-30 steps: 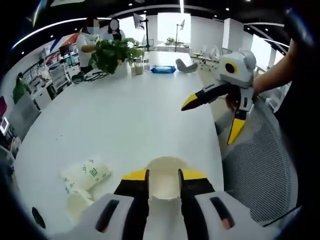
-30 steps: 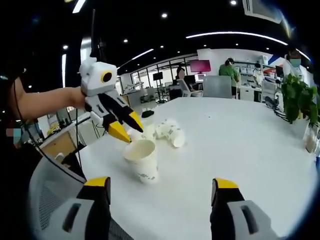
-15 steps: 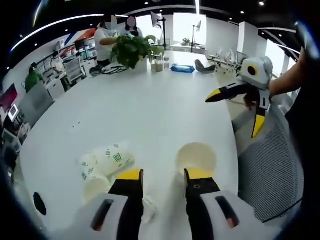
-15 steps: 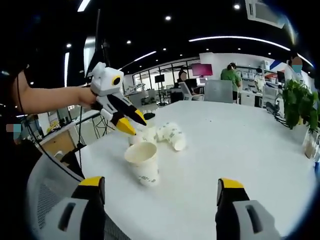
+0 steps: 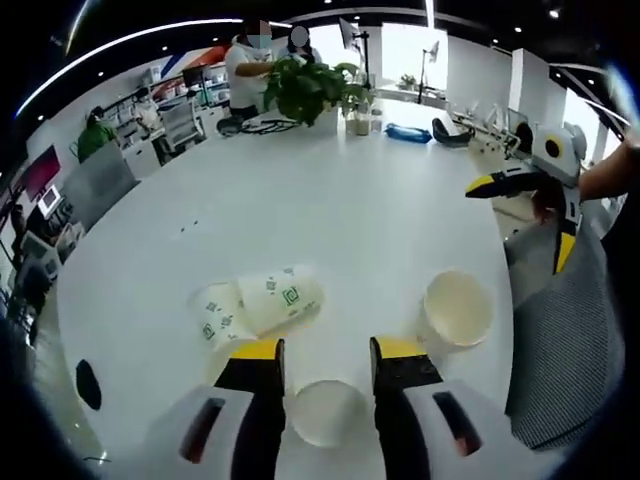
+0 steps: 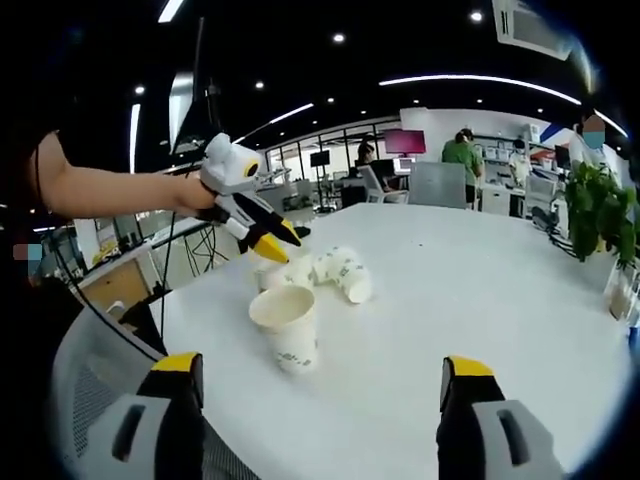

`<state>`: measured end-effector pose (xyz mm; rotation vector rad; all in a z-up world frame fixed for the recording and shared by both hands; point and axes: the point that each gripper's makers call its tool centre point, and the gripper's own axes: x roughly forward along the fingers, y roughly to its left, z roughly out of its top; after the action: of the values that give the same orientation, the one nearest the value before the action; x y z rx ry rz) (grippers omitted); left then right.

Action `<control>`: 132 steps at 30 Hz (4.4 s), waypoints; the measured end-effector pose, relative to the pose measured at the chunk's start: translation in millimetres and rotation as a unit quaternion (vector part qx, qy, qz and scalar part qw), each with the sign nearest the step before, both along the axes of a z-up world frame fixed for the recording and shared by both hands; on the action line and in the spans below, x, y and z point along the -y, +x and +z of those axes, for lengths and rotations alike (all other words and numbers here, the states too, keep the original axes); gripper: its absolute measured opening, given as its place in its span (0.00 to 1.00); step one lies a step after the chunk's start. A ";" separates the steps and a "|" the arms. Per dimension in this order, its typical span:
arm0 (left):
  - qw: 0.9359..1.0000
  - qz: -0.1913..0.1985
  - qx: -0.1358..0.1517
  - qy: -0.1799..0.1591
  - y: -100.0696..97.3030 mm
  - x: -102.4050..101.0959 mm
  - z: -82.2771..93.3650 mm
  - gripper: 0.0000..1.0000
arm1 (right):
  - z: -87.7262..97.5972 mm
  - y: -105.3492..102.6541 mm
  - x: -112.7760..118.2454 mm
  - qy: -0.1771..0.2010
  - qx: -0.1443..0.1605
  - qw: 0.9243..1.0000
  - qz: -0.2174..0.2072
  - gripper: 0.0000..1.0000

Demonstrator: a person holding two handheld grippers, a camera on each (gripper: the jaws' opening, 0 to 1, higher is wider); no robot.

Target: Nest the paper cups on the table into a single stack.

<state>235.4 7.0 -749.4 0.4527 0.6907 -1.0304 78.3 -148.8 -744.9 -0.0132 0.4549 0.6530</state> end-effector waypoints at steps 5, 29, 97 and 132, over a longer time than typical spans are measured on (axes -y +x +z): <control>1.000 0.022 -0.010 0.012 11.7 -7.1 -9.1 0.29 | 1.2 0.2 1.1 0.002 -0.001 1.000 -0.006 1.00; 0.994 0.082 -0.075 0.020 23.6 -9.8 -39.0 0.02 | -5.4 1.0 6.2 0.002 -0.015 1.000 -0.013 0.97; 0.993 -0.111 0.027 0.015 -93.8 56.8 99.9 0.00 | 1.0 1.8 5.1 0.008 -0.002 1.000 -0.012 0.96; 0.974 -0.210 0.008 0.088 -133.1 83.0 29.8 0.00 | -2.3 2.4 8.8 0.008 -0.007 1.000 -0.014 0.93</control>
<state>102.3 -75.9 -719.5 0.7849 0.6895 -1.3664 80.7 -157.6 -747.1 0.0125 0.4617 0.6295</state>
